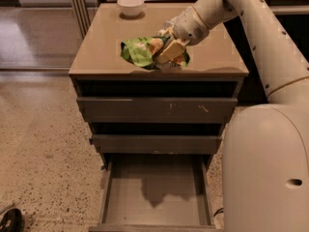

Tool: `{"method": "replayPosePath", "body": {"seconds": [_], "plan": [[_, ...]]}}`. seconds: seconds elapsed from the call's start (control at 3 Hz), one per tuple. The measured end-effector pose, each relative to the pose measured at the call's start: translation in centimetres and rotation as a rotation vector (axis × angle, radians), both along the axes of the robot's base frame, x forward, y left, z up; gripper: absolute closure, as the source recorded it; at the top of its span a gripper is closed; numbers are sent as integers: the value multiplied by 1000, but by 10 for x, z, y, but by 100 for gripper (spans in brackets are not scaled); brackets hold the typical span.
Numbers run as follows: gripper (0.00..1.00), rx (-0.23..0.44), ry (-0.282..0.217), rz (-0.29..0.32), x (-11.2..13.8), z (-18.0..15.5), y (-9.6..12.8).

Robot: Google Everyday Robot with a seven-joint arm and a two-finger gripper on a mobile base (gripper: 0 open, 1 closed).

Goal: Place green rice chip bag into bottom drawer

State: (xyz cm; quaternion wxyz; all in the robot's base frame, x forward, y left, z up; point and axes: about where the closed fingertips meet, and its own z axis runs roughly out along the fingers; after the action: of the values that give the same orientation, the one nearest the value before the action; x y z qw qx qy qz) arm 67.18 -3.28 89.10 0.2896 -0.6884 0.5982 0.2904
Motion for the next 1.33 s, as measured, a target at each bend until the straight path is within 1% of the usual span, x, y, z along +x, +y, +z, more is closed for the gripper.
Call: {"method": "replayPosePath", "body": {"seconds": [0.33,0.67,1.0,1.33], "plan": [[100,0,0,0,0,0,0],[100,4,-17,2,3,3,10],[100,-1,4,41,-25,10,6],[100,48,81,78,-65,9,-8]]}}
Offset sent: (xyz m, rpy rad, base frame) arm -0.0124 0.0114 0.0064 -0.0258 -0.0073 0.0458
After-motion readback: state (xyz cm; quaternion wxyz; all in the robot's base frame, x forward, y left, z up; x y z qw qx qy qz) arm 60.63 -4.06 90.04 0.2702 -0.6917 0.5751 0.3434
